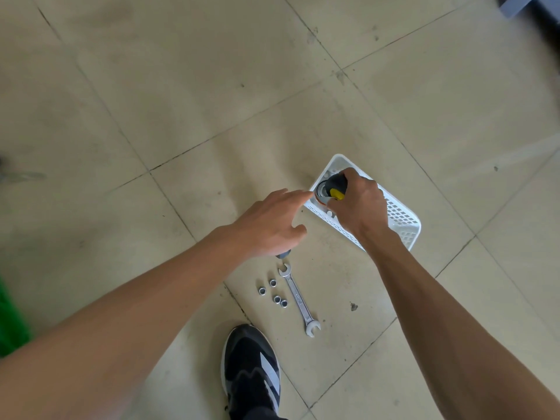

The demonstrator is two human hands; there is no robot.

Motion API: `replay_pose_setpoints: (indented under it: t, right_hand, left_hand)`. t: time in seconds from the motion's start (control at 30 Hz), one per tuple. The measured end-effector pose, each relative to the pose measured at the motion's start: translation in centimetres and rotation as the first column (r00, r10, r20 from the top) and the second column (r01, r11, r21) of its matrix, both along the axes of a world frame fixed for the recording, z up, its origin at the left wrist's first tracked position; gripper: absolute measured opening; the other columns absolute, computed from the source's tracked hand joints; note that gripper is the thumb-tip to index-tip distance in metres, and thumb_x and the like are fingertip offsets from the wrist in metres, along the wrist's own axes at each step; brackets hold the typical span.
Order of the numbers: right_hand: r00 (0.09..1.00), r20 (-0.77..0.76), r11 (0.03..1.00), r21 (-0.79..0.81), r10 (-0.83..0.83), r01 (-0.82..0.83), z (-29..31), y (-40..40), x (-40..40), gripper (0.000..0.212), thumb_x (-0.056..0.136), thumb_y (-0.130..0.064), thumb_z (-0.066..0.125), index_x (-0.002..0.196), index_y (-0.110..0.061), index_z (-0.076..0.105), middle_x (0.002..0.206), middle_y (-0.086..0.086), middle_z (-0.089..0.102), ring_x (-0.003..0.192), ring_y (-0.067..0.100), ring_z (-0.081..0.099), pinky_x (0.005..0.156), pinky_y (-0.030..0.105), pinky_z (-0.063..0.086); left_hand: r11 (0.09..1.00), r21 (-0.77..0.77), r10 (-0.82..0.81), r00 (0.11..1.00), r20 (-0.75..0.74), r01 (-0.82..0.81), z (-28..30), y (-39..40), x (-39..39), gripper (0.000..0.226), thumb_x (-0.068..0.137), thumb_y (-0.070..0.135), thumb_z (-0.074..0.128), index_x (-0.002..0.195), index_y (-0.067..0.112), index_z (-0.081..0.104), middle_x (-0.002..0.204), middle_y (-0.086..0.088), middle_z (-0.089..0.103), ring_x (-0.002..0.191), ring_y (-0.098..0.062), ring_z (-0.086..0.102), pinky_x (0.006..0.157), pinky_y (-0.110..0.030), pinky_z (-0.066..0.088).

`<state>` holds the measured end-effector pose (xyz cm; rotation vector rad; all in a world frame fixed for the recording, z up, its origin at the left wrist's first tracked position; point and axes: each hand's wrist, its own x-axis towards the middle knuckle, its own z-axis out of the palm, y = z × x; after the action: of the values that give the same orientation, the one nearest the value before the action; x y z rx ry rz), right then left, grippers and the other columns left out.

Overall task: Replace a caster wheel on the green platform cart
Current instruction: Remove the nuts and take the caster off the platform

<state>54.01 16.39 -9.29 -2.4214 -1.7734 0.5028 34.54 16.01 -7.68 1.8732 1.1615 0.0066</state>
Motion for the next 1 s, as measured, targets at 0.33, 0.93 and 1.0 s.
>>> replay_pose_setpoints:
  t: [0.33, 0.93, 1.0]
  right_hand:
    - [0.967, 0.146, 0.978, -0.006, 0.207, -0.209, 0.6, 0.1, -0.6, 0.043, 0.073, 0.002, 0.063, 0.112, -0.014, 0.06, 0.103, 0.007, 0.067, 0.092, 0.035, 0.059, 0.07, 0.041, 0.051]
    - [0.991, -0.099, 0.974, 0.219, 0.09, -0.067, 5.4, -3.0, -0.4, 0.041, 0.074, -0.007, 0.072, 0.113, -0.018, 0.069, 0.103, 0.002, 0.072, 0.093, 0.029, 0.062, 0.07, 0.033, 0.046]
    - [0.984, -0.147, 0.968, 0.246, 0.097, -0.058, 6.9, -3.7, -1.1, 0.041, 0.073, -0.006, 0.071, 0.113, -0.018, 0.07, 0.103, 0.001, 0.073, 0.092, 0.028, 0.063, 0.074, 0.036, 0.05]
  left_hand:
    - [0.999, -0.002, -0.04, 0.998, -0.043, 0.04, 0.0, -0.3, -0.7, 0.066, 0.094, 0.024, 0.048, 0.156, 0.027, 0.023, 0.151, 0.005, 0.036, 0.14, -0.018, 0.029, 0.111, -0.042, 0.033]
    - [0.99, -0.099, 0.103, 0.994, 0.025, -0.1, 2.8, -1.1, -2.3, 0.027, 0.082, 0.015, 0.044, 0.094, 0.038, 0.037, 0.096, 0.005, 0.067, 0.068, -0.01, 0.044, 0.068, -0.034, 0.037]
    - [0.986, -0.103, 0.14, 0.989, 0.055, -0.134, 4.1, -1.3, -2.9, 0.031, 0.086, 0.015, 0.045, 0.104, 0.04, 0.045, 0.112, 0.002, 0.067, 0.085, -0.02, 0.058, 0.072, -0.035, 0.044]
